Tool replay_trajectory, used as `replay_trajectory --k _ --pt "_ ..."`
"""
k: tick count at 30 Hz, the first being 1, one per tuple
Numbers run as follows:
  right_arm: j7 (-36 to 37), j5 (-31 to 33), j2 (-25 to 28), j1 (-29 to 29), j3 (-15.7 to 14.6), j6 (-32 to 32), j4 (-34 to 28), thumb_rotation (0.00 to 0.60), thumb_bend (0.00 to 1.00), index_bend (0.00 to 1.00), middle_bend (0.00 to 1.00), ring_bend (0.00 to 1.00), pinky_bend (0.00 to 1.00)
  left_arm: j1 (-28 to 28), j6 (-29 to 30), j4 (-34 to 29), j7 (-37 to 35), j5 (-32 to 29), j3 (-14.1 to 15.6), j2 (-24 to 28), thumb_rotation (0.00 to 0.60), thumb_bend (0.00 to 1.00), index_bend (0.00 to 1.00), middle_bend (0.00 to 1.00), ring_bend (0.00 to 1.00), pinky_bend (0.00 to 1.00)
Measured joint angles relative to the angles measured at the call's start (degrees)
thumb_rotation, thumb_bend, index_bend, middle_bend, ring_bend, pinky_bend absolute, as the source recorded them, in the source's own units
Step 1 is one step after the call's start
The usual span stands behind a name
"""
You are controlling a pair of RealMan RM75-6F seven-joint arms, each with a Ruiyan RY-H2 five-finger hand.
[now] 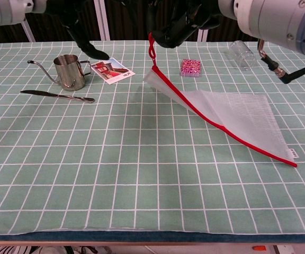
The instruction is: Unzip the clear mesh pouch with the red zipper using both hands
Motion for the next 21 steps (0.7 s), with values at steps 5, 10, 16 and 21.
replay_trajectory --k 5,10,16,21 --pt "-0.1 0.7 0.0 0.7 -0.8 1.3 -0.4 0.6 0.58 0.61 1.0 1.0 0.95 -2.5 -0.6 1.0 0.7 -3.3 0.6 -3.0 0.6 0.21 0.33 0.07 0.0 0.0" --pt "0.2 1.1 0.2 1.3 -1.4 2.2 -0.6 0.6 0.58 0.61 1.0 1.0 0.95 -4.0 0.0 1.2 0.6 -4.9 1.8 -4.9 0.6 0.23 0.37 0.1 0.0 0.0" --pt "1.0 1.4 0.5 1.7 -2.1 3.0 -0.6 0.6 0.58 0.61 1.0 1.0 0.95 -5.1 0.8 1.7 -0.1 -5.5 2.9 -6.6 0.6 0.24 0.4 0.11 0.0 0.0" --pt "1.5 1.6 0.8 1.9 -2.9 3.7 -0.7 0.6 0.58 0.62 1.0 1.0 0.95 -5.7 1.7 2.3 -0.8 -5.7 3.6 -8.1 0.6 0.29 0.44 0.12 0.0 0.0"
